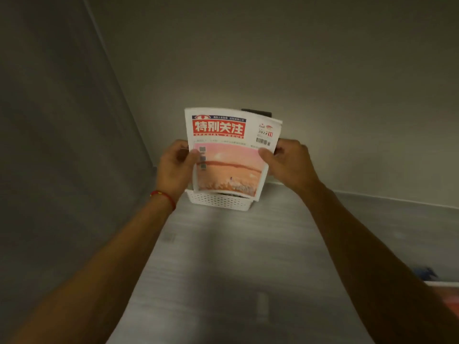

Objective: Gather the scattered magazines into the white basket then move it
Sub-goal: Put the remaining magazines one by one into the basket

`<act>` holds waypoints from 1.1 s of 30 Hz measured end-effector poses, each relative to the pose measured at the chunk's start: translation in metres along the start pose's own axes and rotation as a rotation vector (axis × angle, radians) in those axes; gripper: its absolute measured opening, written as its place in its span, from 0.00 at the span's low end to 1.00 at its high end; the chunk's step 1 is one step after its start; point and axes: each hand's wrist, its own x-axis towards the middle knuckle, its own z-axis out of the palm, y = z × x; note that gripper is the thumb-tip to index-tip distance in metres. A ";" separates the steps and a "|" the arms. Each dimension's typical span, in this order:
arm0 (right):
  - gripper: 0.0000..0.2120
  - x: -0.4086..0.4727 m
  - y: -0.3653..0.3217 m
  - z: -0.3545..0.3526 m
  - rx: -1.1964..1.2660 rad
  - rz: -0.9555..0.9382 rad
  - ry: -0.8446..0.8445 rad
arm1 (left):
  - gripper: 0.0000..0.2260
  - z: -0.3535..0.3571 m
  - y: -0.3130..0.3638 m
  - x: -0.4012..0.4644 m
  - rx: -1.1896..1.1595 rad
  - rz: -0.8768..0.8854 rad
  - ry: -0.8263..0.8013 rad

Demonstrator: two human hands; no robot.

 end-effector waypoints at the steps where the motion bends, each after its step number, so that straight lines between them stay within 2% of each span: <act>1: 0.14 0.008 -0.005 0.006 -0.016 -0.002 0.014 | 0.05 -0.005 0.000 0.012 0.045 0.022 0.029; 5: 0.16 0.030 -0.002 0.033 -0.108 -0.025 0.010 | 0.04 -0.018 -0.018 0.043 0.120 0.023 0.036; 10: 0.15 0.034 0.021 0.068 -0.083 0.017 -0.033 | 0.05 -0.016 -0.058 0.053 0.102 -0.130 0.033; 14: 0.14 0.037 0.034 0.090 -0.118 0.068 0.007 | 0.07 -0.013 -0.075 0.059 0.056 -0.201 0.007; 22: 0.15 0.044 0.054 0.097 -0.181 0.145 0.117 | 0.07 0.003 -0.077 0.063 -0.024 -0.240 -0.016; 25: 0.14 0.043 0.060 0.102 -0.213 0.161 0.053 | 0.08 0.002 -0.090 0.061 0.016 -0.227 -0.007; 28: 0.14 0.041 0.064 0.115 -0.189 0.184 -0.006 | 0.10 -0.001 -0.103 0.061 0.028 -0.250 0.025; 33: 0.09 0.034 0.066 0.127 -0.073 0.253 0.021 | 0.08 0.003 -0.112 0.065 0.047 -0.276 0.047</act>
